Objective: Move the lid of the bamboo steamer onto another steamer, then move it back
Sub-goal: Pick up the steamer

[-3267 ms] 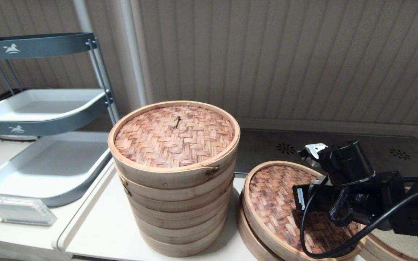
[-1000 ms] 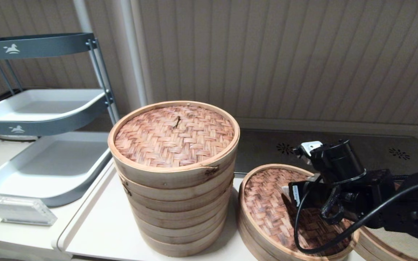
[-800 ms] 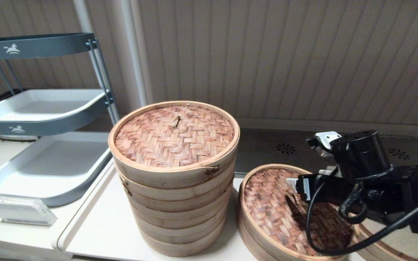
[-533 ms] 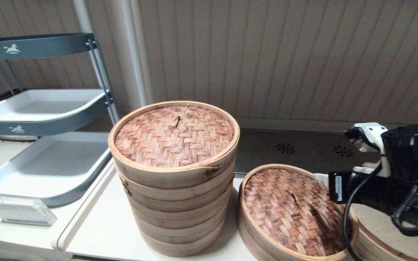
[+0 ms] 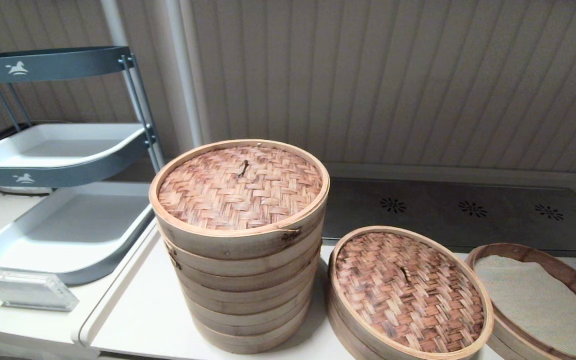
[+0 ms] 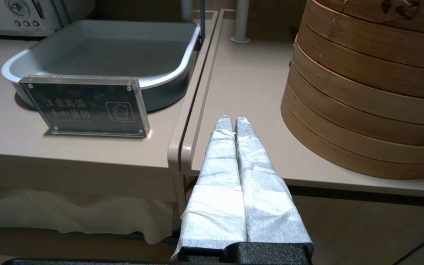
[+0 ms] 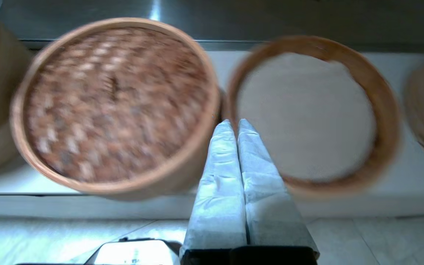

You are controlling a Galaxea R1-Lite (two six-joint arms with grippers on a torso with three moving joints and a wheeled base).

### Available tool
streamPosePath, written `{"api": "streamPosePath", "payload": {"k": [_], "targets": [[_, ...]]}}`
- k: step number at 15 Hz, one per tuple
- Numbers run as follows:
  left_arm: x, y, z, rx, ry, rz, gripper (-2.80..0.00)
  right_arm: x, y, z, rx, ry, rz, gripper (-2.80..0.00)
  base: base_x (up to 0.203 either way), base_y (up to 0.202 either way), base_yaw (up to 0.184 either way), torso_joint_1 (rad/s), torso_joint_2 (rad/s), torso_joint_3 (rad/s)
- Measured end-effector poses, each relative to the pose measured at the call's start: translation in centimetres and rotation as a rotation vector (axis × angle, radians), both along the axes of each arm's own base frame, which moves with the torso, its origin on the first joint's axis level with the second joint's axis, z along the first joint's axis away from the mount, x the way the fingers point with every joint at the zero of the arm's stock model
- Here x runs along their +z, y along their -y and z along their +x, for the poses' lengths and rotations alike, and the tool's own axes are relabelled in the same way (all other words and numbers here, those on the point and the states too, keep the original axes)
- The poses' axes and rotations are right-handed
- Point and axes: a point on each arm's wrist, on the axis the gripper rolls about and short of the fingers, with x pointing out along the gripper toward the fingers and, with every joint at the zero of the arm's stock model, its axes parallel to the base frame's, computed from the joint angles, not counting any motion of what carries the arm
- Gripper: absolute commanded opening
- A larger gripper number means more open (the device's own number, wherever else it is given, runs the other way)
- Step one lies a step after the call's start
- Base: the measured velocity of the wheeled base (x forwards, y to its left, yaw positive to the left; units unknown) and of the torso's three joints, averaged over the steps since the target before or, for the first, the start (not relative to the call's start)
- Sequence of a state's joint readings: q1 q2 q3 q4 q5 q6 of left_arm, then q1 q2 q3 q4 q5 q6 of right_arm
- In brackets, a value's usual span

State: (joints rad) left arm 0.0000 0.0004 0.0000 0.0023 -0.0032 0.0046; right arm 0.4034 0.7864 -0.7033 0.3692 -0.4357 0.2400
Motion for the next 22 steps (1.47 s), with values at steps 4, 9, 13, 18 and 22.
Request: {"api": "streamPosePath", "payload": {"k": [4,9,13,18,22], "targets": [[0.0,0.0,0.0,0.0,0.0,0.0,-2.8,-2.3,2.8,-7.1,-0.13,0.038,-0.026,-2.8,0.0,0.0,0.0,0.0,0.0,0.0],[0.0,0.0,0.0,0.0,0.0,0.0,-2.8,-6.1,3.2,-10.3,-0.298,0.037,-0.019,-2.8,0.0,0.0,0.0,0.0,0.0,0.0],[0.0,0.0,0.0,0.0,0.0,0.0,-2.8,-8.7,2.6,-10.5,-0.304,-0.001,-0.05,-2.8,0.0,0.0,0.0,0.0,0.0,0.0],[0.0,0.0,0.0,0.0,0.0,0.0,-2.8,-13.0,1.8,-9.3,-0.029,0.197,-0.119,-2.8,0.0,0.0,0.0,0.0,0.0,0.0],[0.0,0.0,0.0,0.0,0.0,0.0,-2.8,-14.7,1.4,-8.7,0.138,0.313,-0.108,-2.8,0.0,0.0,0.0,0.0,0.0,0.0]]}}
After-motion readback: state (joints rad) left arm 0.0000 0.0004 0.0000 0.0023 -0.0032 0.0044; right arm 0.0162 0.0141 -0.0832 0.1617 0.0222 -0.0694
